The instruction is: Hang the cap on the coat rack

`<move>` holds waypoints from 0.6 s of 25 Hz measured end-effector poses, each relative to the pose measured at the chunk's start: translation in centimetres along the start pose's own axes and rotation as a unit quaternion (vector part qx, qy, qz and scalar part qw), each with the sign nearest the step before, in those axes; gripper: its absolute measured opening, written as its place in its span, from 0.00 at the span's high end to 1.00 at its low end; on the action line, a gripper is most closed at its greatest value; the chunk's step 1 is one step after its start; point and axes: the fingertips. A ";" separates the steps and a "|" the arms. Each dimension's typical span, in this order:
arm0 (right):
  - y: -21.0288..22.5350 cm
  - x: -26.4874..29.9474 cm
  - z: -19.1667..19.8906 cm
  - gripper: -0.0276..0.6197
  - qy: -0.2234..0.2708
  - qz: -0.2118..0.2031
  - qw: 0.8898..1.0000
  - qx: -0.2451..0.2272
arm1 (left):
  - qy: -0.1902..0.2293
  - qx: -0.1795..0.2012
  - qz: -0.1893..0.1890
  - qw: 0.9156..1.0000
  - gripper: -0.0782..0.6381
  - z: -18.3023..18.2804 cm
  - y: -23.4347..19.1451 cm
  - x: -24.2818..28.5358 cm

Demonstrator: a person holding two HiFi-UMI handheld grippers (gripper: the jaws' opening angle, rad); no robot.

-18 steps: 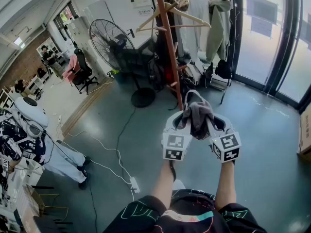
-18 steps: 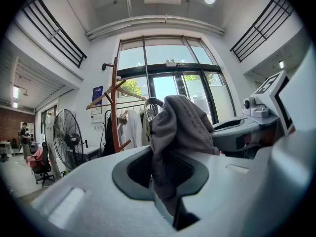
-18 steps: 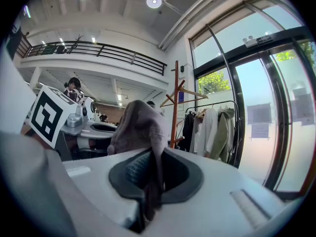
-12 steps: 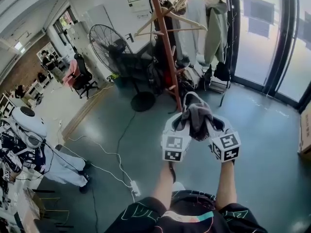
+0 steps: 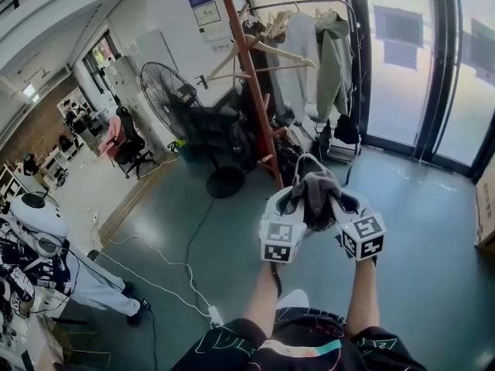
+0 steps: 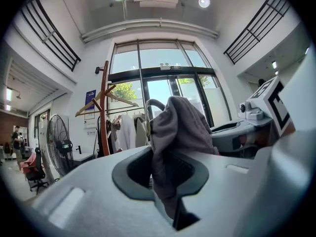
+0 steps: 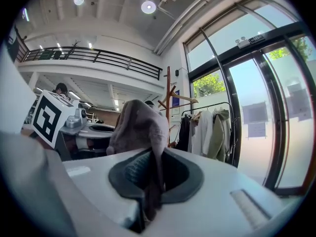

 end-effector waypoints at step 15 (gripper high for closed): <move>4.2 1.1 3.0 0.91 -0.037 0.006 0.999 0.006 | -0.025 0.017 0.026 0.999 0.81 3.2 1.1 5.2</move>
Point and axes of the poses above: the fingertips, and each gripper's own axes: x forward along the fingers, y to its right, z out of its underside, and after that the axes turned 15 degrees about y, right-handed
